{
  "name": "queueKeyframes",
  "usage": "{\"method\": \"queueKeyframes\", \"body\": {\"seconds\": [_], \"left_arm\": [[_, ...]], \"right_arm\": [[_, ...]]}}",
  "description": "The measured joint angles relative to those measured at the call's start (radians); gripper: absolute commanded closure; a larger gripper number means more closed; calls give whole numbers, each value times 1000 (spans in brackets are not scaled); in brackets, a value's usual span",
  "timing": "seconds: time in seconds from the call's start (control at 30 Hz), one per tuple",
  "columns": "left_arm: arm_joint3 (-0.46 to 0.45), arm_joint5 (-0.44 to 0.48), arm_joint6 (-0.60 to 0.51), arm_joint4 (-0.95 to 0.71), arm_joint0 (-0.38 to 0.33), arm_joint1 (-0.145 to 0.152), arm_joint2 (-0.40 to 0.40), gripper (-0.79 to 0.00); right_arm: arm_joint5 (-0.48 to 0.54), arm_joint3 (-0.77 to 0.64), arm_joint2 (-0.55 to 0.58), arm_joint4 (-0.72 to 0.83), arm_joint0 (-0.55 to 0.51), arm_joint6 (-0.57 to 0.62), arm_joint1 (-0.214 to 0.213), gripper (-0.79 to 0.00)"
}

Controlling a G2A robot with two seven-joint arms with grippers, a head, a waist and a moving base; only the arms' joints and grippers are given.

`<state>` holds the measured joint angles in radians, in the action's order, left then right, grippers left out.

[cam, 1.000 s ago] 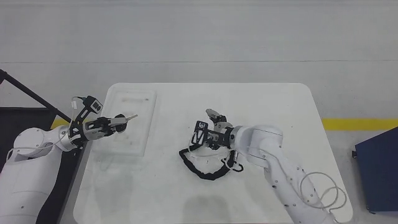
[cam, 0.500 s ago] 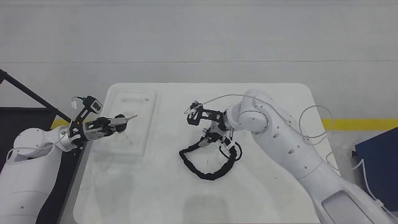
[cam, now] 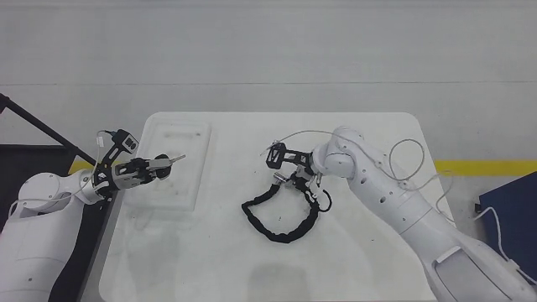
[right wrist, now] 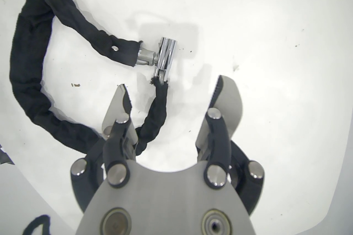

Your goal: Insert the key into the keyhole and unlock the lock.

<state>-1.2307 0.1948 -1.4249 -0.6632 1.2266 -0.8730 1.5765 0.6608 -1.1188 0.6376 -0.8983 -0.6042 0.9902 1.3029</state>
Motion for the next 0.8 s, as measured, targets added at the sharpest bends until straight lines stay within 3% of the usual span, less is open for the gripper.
{"method": "queueKeyframes", "body": {"seconds": [0.13,0.27,0.63,0.7,0.8], "left_arm": [[0,0,0,0,0,0,0,0],[0,0,0,0,0,0,0,0],[0,0,0,0,0,0,0,0],[0,0,0,0,0,0,0,0],[0,0,0,0,0,0,0,0]], "right_arm": [[14,36,-19,-16,3,-28,8,-422],[29,67,-39,-26,9,-33,17,-496],[40,118,-67,-42,15,-49,34,-329],[42,128,-72,-46,17,-53,37,-243],[46,137,-78,-50,17,-60,42,0]]}}
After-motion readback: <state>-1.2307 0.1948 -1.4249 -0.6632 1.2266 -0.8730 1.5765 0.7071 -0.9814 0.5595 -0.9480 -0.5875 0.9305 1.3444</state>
